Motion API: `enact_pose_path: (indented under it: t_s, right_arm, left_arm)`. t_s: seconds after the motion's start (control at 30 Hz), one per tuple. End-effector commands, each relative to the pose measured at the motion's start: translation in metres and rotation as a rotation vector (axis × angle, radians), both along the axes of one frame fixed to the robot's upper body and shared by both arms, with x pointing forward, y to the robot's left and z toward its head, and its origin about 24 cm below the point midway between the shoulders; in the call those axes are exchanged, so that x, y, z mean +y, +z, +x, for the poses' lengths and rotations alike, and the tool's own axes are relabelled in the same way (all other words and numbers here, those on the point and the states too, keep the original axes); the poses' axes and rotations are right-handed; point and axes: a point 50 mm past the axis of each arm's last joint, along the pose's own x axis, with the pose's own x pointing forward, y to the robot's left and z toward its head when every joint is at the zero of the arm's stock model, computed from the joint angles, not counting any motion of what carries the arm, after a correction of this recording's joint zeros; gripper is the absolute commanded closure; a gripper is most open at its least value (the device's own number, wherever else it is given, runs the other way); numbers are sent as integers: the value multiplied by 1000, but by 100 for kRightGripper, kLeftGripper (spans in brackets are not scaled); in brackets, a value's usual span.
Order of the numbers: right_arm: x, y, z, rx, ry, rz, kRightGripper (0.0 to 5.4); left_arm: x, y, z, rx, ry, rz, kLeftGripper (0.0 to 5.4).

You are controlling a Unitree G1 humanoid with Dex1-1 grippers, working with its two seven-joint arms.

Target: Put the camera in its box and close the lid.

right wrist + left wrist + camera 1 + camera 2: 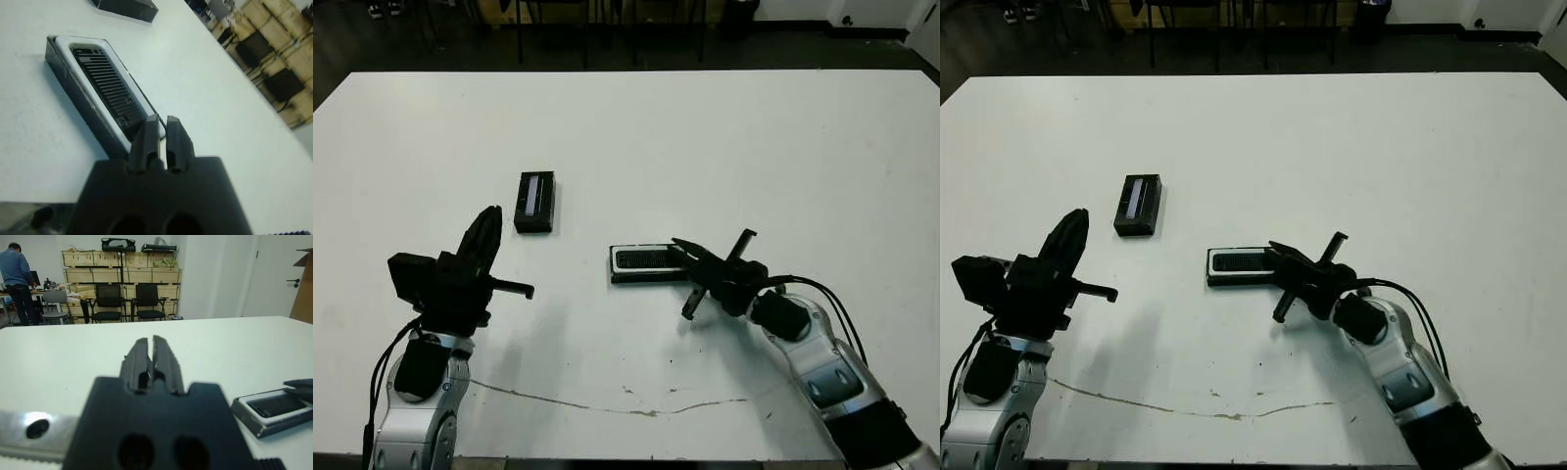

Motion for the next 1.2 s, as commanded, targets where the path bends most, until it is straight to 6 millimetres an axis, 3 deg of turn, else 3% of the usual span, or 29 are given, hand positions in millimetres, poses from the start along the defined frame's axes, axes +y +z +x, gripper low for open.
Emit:
enact_pose_path:
  t_s: [0.03,0.2,0.3,0.63,0.83,1.03,1.2]
  right_arm:
    - [-22,-21,-9,258,-71,82,539]
    - [-32,-5,-15,449,-58,275,539]
    - [-31,14,-24,453,-33,354,539]
    - [-44,64,-32,186,-195,614,539]
    - [-54,82,-30,51,-277,617,539]
    - [-61,98,-15,-97,-260,637,540]
    - [-62,99,-7,-140,-239,604,540]
  left_arm:
    - [6,-2,0,12,12,21,540]
    - [10,6,1,-13,7,37,540]
    - [11,12,1,-29,-1,52,540]
    - [14,48,4,-90,-19,129,540]
    - [10,70,21,-46,106,197,540]
    - [-2,79,54,103,146,277,460]
    - [-18,72,80,281,113,333,369]
